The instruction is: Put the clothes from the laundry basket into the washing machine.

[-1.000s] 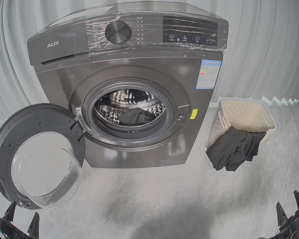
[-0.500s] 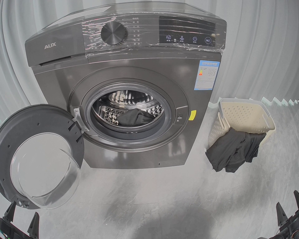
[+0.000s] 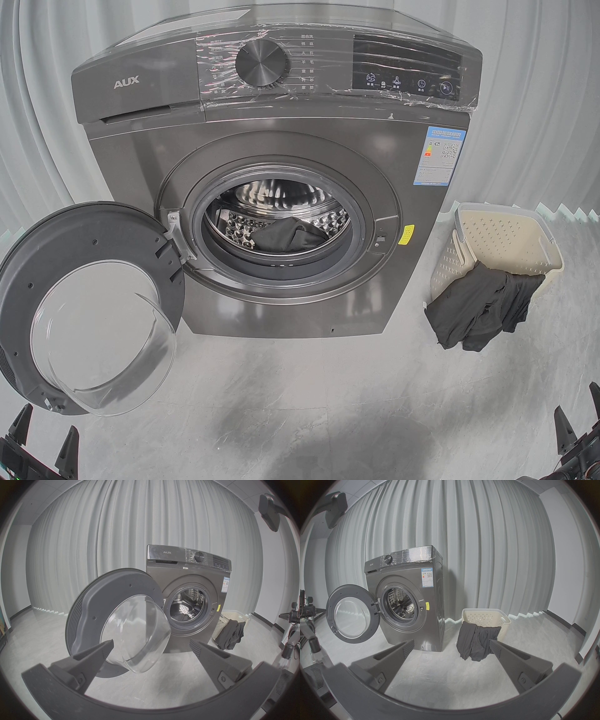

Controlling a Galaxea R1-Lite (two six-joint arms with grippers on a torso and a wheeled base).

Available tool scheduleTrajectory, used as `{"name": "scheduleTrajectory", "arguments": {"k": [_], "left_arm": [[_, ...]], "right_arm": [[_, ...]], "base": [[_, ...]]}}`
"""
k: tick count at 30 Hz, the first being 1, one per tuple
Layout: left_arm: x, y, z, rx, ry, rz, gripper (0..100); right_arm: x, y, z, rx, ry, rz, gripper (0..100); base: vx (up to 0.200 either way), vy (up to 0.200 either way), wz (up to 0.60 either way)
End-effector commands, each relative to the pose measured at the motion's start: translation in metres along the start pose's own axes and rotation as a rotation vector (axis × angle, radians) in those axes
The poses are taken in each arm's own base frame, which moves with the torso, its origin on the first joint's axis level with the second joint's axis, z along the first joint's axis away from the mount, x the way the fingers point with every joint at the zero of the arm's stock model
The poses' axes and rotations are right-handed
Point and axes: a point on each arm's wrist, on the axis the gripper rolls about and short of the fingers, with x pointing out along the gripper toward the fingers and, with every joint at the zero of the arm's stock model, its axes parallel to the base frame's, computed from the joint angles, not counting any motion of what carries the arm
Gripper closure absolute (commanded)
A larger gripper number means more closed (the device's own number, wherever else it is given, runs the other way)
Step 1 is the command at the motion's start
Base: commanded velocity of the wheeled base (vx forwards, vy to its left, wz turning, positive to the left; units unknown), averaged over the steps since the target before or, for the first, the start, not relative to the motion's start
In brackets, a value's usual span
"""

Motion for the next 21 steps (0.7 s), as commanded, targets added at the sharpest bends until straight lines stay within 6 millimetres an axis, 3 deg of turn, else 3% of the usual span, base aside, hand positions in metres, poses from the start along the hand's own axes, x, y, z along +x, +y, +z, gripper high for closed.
{"name": "scheduleTrajectory", "arguments": {"k": [1,16,21], "left_arm": [[0.0004,0.0002,-0.0048,0.000,0.006,0.001,0],[0.0003,0.0002,-0.0044,-0.002,0.005,0.001,0],[0.0004,0.0002,-0.0047,-0.002,0.005,0.001,0]], "right_arm": [[0.0003,0.0001,-0.0047,0.000,0.004,0.001,0],[0.0001,0.0000,-0.0048,0.000,0.002,0.000,0],[0.0003,0.0000,-0.0047,0.000,0.004,0.000,0]], "base": [[0.000,-0.200,0.00],[0.000,-0.200,0.00],[0.000,0.000,0.00]]}}
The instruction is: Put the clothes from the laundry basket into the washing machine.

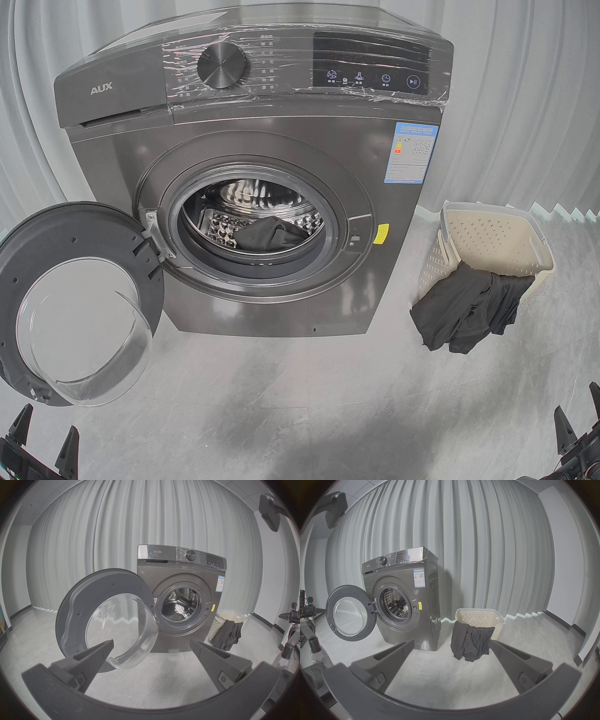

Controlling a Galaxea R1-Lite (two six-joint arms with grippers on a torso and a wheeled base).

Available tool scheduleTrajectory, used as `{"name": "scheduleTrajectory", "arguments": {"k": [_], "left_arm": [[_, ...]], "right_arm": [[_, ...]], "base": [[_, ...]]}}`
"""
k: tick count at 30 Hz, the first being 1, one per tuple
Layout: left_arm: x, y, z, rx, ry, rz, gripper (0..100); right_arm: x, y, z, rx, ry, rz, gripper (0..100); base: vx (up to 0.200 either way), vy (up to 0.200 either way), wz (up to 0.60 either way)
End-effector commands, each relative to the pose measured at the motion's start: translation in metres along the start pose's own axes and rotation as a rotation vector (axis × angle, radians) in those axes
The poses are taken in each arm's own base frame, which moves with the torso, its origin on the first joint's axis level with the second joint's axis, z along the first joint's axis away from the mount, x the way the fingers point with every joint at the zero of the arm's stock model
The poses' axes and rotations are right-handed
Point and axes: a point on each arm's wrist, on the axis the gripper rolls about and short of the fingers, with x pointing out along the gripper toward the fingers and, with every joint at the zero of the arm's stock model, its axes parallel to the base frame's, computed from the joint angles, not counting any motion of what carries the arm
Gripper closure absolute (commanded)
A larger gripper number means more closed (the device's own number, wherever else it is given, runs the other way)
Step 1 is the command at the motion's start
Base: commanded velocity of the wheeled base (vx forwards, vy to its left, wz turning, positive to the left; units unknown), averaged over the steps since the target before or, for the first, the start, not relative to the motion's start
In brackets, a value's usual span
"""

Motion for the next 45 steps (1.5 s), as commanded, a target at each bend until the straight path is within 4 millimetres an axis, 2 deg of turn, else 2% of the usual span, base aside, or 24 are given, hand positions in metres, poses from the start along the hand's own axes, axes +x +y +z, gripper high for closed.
{"name": "scheduleTrajectory", "arguments": {"k": [1,5,11,19,37,41,45], "left_arm": [[0.0003,0.0002,-0.0047,-0.001,0.003,0.001,0],[0.0003,0.0002,-0.0048,-0.001,0.005,0.001,0],[0.0003,0.0002,-0.0047,-0.001,0.003,0.001,0],[0.0003,0.0002,-0.0048,-0.001,0.005,0.001,0],[0.0003,0.0002,-0.0047,-0.001,0.003,0.001,0],[0.0003,0.0002,-0.0048,-0.001,0.005,0.001,0],[0.0003,0.0002,-0.0047,-0.001,0.003,0.001,0]], "right_arm": [[0.0002,0.0000,-0.0048,0.000,0.003,-0.001,0],[0.0002,0.0001,-0.0048,0.000,0.003,-0.009,0],[0.0002,0.0000,-0.0048,0.001,0.003,-0.009,0],[0.0002,-0.0001,-0.0048,0.001,0.003,-0.006,0],[0.0002,-0.0001,-0.0048,0.001,0.003,-0.006,0],[0.0001,0.0000,-0.0048,0.001,0.001,-0.001,0],[0.0001,0.0001,-0.0049,0.007,0.003,0.002,0]], "base": [[0.000,0.000,0.00],[0.000,0.000,0.00],[0.000,0.000,0.60],[0.000,0.000,0.00],[0.000,-0.200,0.00],[0.000,0.000,0.00],[0.000,0.000,-0.60]]}}
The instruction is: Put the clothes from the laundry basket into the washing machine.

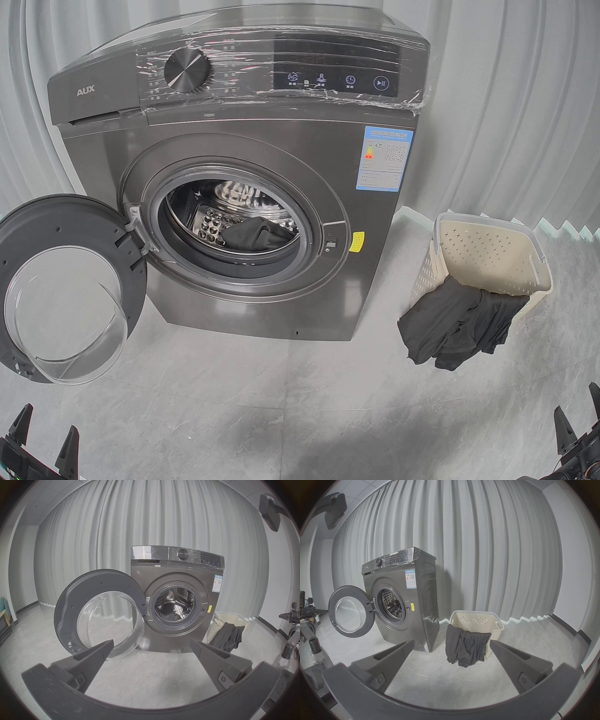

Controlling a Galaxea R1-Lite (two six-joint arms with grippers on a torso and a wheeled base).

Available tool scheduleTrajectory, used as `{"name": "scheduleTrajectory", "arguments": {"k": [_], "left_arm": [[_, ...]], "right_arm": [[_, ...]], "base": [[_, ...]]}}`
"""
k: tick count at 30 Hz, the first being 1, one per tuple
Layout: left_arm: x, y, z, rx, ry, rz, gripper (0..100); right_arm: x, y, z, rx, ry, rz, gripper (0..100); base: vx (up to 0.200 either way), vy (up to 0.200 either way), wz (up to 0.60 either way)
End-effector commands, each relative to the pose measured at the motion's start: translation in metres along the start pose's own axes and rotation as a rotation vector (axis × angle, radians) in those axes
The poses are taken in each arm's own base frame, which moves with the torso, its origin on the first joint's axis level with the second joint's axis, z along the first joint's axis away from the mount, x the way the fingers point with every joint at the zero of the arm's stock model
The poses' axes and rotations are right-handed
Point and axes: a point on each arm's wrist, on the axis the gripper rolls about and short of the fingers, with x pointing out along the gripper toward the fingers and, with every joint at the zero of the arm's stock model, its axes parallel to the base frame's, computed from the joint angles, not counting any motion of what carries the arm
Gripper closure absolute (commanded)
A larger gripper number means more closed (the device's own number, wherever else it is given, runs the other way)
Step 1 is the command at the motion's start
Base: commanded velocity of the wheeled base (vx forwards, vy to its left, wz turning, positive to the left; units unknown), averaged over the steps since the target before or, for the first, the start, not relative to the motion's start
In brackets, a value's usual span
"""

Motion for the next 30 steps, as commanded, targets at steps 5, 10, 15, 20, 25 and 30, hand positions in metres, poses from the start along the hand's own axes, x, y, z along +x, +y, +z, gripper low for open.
{"name": "scheduleTrajectory", "arguments": {"k": [5,10,15,20,25,30], "left_arm": [[0.0002,0.0002,-0.0049,-0.001,0.004,0.000,0],[0.0002,0.0002,-0.0049,-0.001,0.004,0.000,0],[0.0002,0.0002,-0.0047,-0.001,0.003,0.000,0],[0.0002,0.0002,-0.0047,-0.001,0.003,0.000,0],[0.0002,0.0002,-0.0047,-0.001,0.003,0.000,0],[0.0002,0.0002,-0.0047,-0.001,0.003,0.000,0]], "right_arm": [[0.0000,0.0000,-0.0047,-0.006,-0.001,0.000,0],[0.0001,0.0000,-0.0047,-0.006,0.001,0.000,0],[0.0001,0.0000,-0.0047,-0.007,0.001,0.000,0],[0.0000,0.0001,-0.0047,-0.007,-0.001,0.001,0],[0.0000,0.0001,-0.0047,-0.007,-0.001,0.001,0],[0.0000,0.0001,-0.0047,-0.007,-0.001,0.001,0]], "base": [[0.000,0.000,-0.24],[0.000,0.000,0.00],[0.000,-0.080,0.00],[0.000,-0.200,0.00],[0.000,-0.200,0.00],[0.000,-0.200,0.00]]}}
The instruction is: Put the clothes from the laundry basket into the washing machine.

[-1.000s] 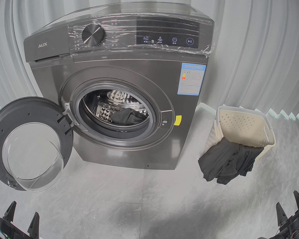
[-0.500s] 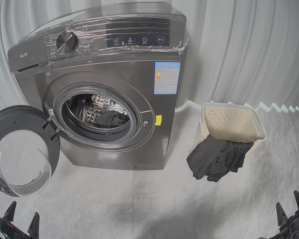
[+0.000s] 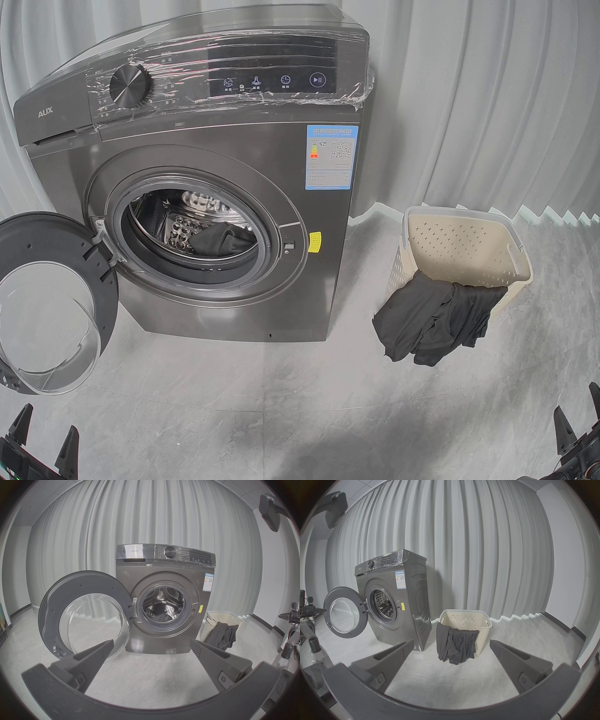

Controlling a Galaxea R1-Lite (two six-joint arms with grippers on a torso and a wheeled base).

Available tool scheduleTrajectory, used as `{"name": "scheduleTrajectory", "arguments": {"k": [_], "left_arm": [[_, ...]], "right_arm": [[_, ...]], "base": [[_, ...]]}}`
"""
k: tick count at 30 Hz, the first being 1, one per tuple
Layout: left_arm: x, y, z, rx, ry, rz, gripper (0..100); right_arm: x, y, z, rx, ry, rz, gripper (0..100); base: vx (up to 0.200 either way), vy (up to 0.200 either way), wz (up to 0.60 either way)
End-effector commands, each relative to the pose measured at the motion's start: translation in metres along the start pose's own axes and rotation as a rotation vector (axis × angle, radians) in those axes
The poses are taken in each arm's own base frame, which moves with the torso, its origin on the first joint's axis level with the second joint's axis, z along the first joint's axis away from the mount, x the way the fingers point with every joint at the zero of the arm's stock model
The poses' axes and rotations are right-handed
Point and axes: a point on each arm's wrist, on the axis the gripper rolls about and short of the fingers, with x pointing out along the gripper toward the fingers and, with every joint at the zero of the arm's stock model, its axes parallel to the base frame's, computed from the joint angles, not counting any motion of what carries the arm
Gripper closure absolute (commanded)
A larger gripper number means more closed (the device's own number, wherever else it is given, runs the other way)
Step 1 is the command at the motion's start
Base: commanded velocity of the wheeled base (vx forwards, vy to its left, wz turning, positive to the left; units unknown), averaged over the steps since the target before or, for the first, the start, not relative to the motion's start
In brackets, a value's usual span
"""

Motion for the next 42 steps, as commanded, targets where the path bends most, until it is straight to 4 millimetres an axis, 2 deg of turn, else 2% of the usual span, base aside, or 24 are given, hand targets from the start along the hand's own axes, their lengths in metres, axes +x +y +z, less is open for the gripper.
{"name": "scheduleTrajectory", "arguments": {"k": [1,37,42], "left_arm": [[0.0002,0.0002,-0.0047,0.000,0.003,0.001,0],[0.0002,0.0002,-0.0049,0.000,0.004,0.001,0],[0.0001,0.0002,-0.0045,-0.002,0.003,0.002,0]], "right_arm": [[0.0000,0.0001,-0.0048,0.000,0.000,0.001,0],[0.0000,0.0001,-0.0048,0.000,0.000,0.001,0],[0.0001,0.0001,-0.0048,0.000,0.001,0.001,0]], "base": [[0.000,-0.200,0.00],[0.000,-0.200,0.00],[0.000,0.000,0.00]]}}
